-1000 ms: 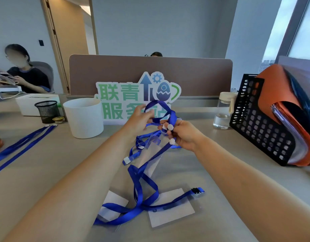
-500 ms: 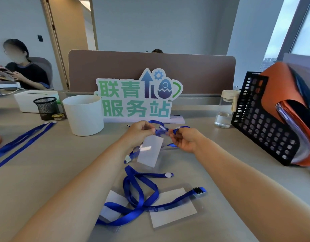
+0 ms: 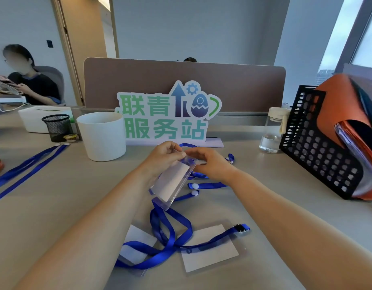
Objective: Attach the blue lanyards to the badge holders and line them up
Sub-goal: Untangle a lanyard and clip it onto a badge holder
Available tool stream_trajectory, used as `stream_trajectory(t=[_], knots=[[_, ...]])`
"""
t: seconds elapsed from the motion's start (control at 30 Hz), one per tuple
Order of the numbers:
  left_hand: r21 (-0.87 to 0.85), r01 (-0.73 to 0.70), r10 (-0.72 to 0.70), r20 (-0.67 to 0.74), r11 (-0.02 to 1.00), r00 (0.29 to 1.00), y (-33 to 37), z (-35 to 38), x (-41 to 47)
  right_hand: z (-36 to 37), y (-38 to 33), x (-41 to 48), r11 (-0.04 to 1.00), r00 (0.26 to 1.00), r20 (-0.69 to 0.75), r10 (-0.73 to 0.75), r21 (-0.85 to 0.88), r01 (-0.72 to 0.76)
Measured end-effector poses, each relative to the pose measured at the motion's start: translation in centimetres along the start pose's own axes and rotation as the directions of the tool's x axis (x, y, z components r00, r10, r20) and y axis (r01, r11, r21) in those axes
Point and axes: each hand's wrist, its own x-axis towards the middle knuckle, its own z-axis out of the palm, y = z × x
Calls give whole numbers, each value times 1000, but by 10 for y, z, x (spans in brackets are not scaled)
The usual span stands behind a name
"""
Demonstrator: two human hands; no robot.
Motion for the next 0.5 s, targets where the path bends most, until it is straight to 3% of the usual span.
stream_trajectory(t=[0.17,0.5], knots=[[15,-37,36,16,999,999,-7,-8,-2,11,8,5,994,1000,-9,7,105,-6],[315,-130,91,136,940,986,-23,-23,-7,18,12,10,1000,1000,-1,17,-18,-17]])
